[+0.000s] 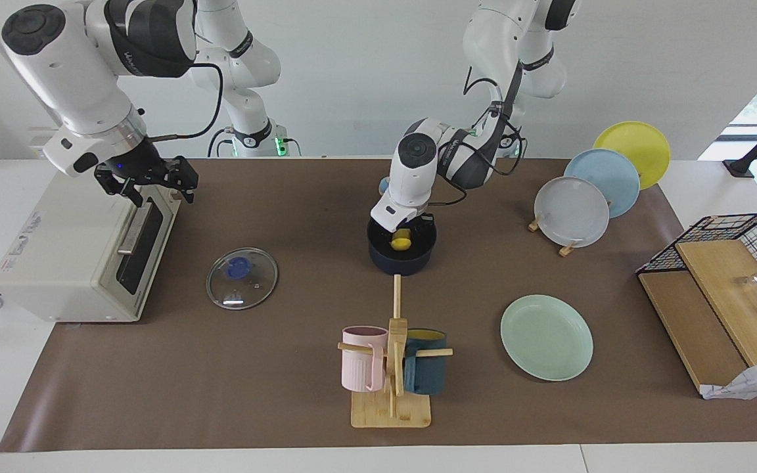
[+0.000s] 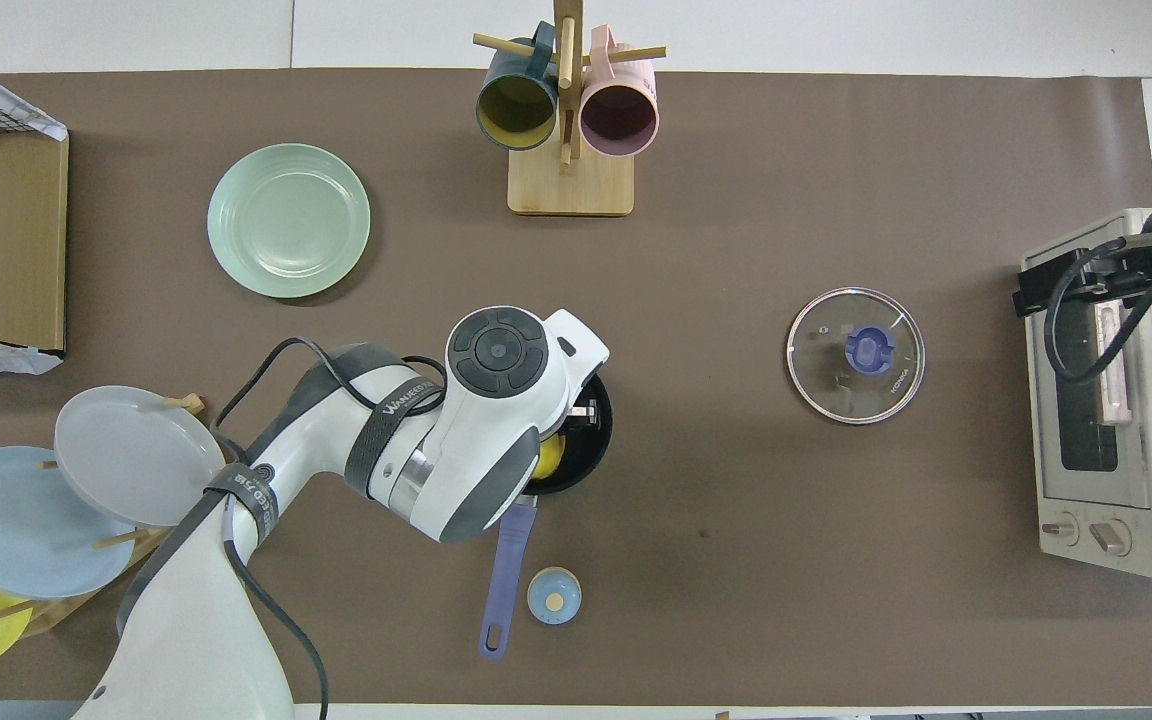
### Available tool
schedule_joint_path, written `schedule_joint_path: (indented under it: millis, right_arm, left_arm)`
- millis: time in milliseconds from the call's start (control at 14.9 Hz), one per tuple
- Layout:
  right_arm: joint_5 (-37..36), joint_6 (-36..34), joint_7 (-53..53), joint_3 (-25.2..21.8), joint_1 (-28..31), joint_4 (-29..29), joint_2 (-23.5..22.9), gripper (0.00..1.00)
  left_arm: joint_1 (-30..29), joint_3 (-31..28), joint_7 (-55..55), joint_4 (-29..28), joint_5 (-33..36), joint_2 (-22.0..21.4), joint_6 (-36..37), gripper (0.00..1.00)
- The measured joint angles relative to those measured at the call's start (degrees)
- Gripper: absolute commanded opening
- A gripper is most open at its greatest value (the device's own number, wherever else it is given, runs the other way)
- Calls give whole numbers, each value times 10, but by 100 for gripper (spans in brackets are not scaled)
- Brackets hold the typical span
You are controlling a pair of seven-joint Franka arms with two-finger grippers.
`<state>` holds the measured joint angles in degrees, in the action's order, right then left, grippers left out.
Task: Transfer potato from pot to plate
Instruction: 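Lift the potato and carry it to the green plate with the left gripper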
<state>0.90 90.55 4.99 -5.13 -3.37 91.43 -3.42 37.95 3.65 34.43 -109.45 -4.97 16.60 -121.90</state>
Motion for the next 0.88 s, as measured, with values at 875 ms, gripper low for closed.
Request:
schedule_joint_path:
  millis: [875]
  right_arm:
    - [-2,-6,0,36,23,0,-1,100]
  left_arm:
    - [-269,-11,-232,306,-1,44,212,0]
